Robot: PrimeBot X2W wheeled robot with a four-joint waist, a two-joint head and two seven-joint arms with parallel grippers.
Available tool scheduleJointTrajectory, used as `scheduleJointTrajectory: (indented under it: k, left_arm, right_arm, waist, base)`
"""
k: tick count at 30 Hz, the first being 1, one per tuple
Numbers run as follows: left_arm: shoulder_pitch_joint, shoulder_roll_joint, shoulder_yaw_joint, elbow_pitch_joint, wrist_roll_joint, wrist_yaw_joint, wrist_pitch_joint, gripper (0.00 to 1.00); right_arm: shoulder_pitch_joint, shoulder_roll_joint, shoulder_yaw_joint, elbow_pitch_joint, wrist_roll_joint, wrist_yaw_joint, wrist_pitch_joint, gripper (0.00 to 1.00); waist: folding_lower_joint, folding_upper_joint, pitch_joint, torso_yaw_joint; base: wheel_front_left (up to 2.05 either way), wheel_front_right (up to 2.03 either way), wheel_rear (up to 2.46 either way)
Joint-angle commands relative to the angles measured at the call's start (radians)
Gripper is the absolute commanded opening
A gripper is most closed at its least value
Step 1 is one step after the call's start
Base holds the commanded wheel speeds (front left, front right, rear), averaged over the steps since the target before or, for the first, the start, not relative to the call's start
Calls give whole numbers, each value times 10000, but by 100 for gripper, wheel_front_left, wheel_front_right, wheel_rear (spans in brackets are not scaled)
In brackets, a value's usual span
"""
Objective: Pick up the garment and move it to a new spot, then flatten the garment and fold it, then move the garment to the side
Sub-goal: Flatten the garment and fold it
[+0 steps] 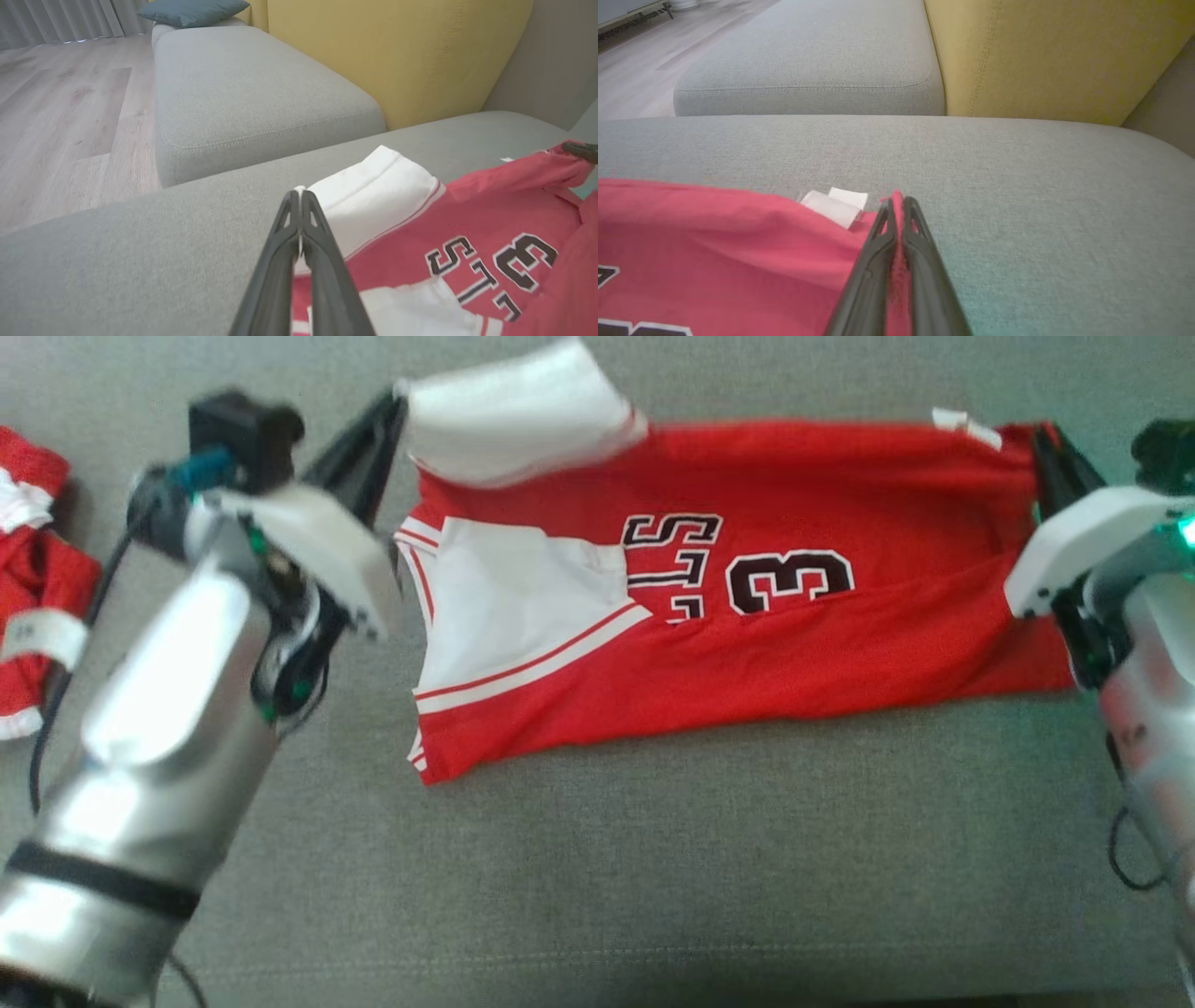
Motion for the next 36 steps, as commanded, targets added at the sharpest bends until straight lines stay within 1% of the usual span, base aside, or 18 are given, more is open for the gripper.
scheduleJointTrajectory:
  k: [1,10,16,23,28,32,36]
  left_arm:
    - [-228,451,297,-427,-39,0,69,0]
    - [1603,1323,82,-3057,-726,343,1598,0]
    - [2460,1788,-112,-4282,-939,636,2309,0]
    - [2961,2077,-192,-4999,-1085,872,2661,0]
    - [3230,2383,-303,-5326,-1269,844,3090,0]
    - [3488,2537,-398,-5559,-1505,863,3456,0]
    - [3622,2583,-495,-5639,-1540,890,3581,0]
  right_arm:
    - [134,-139,186,-318,120,35,42,0]
    - [1396,-1058,1352,-1597,1425,35,1552,0]
    - [1987,-1679,1835,-2504,2087,35,2366,0]
    - [2348,-2187,2085,-3061,2393,35,3132,0]
    - [2639,-2464,2248,-3480,2598,35,3686,0]
    - [2812,-2588,2263,-3774,2663,35,3985,0]
    - [2945,-2654,2326,-3952,2630,35,4203,0]
  waist:
    - [0,-1,-162,68]
    - [0,-1,-831,224]
    - [0,-1,-1045,229]
    - [0,-1,-1114,164]
    - [0,-1,-1290,111]
    - [0,-1,-1370,68]
    - [0,-1,-1361,35]
  base:
    - [0,0,0]
    - [0,0,0]
    - [0,0,0]
    - [0,0,0]
    - [0,0,0]
    - [0,0,0]
    - [0,0,0]
